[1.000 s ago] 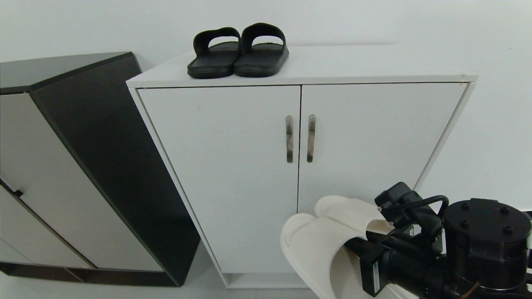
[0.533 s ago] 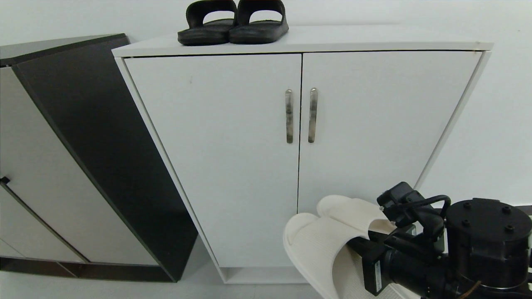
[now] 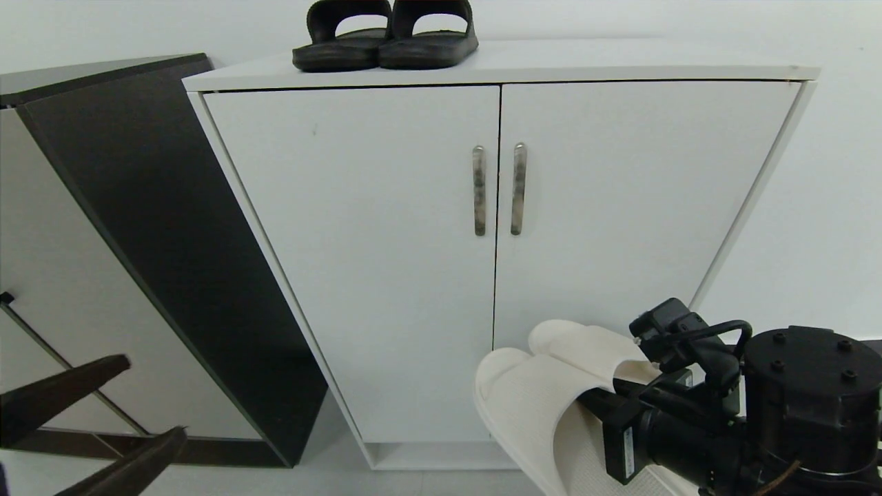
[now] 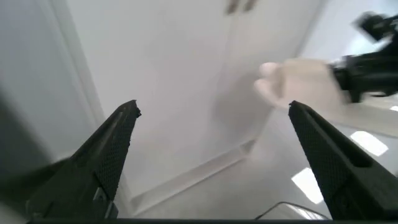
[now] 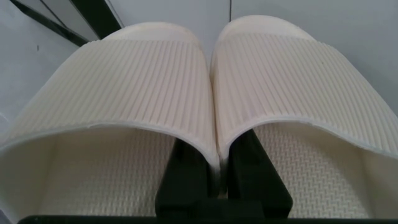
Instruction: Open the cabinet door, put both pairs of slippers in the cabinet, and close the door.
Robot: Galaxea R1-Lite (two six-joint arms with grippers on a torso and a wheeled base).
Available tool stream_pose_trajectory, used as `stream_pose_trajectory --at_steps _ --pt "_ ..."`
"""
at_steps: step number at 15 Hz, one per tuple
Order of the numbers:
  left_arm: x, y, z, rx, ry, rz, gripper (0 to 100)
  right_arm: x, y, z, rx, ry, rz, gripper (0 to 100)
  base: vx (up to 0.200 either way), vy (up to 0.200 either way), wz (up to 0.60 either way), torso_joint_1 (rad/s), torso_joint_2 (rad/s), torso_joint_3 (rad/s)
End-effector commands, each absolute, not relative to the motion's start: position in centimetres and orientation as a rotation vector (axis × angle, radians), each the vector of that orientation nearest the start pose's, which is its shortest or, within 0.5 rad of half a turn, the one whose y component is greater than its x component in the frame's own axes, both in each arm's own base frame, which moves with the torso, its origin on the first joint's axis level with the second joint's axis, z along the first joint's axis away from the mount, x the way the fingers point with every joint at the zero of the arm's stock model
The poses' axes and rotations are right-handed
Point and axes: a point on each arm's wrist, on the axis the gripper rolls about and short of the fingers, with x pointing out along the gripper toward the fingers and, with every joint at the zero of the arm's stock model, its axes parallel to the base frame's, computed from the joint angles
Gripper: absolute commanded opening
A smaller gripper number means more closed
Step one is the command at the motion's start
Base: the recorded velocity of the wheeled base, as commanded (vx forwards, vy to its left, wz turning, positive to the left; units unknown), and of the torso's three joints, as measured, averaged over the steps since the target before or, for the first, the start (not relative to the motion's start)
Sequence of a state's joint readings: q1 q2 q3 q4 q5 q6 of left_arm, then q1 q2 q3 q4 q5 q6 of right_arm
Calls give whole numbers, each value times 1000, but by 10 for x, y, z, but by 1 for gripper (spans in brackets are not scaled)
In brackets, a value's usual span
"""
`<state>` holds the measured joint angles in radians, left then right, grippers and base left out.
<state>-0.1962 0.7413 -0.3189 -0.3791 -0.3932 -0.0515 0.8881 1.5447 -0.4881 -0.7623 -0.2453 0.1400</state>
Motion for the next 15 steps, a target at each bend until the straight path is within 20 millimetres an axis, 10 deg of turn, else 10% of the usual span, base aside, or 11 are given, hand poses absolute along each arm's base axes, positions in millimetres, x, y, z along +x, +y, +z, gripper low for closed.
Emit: stream_pose_trajectory --at_steps 1,7,15 --pt "124 -75 208 -57 106 -754 100 157 183 155 -27 298 616 0 0 0 0 0 0 0" --pt "180 -157 235 -58 94 -868 100 155 181 158 -19 288 627 0 0 0 0 0 0 0" --pt "222 -201 262 -173 93 -1136 100 153 178 152 -22 316 679 0 0 0 0 0 0 0"
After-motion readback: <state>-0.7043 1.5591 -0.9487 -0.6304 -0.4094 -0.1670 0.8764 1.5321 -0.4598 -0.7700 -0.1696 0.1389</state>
